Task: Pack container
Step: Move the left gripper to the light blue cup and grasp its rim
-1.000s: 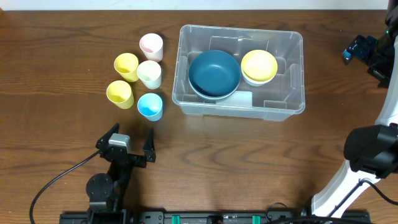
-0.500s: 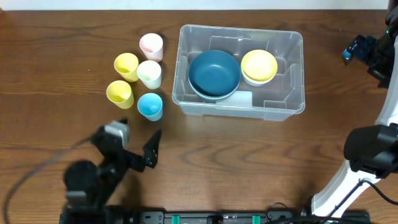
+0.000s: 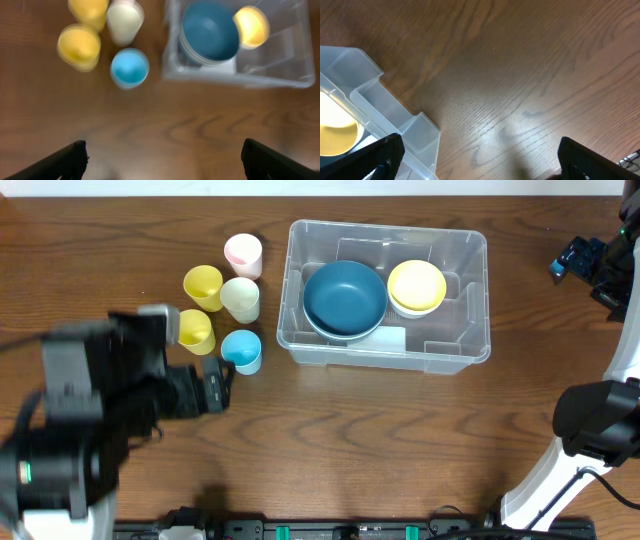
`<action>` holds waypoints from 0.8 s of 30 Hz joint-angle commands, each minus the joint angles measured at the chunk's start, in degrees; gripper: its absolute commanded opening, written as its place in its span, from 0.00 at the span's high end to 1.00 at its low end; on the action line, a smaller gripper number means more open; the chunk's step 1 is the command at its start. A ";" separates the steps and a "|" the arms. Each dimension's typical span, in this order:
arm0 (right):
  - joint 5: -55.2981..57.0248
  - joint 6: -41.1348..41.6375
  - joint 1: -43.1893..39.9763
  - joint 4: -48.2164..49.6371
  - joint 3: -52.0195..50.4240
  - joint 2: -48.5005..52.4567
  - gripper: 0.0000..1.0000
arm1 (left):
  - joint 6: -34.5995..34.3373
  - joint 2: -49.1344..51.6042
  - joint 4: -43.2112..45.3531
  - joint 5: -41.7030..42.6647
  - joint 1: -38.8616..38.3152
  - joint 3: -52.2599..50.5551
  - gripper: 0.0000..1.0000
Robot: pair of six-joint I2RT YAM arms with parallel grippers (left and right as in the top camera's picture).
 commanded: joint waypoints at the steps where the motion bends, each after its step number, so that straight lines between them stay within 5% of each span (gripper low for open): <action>1: 0.81 0.61 -0.15 -0.07 -0.04 0.33 0.01 | -0.96 8.15 -2.71 -2.80 0.17 3.39 0.02; 13: 0.81 0.61 -0.15 -0.07 -0.07 0.33 0.01 | -2.08 28.00 -5.14 -2.91 0.17 2.16 0.02; 24: 0.79 0.61 -0.15 -0.07 -0.07 0.33 0.01 | -10.10 37.40 1.88 -12.37 0.20 1.60 0.02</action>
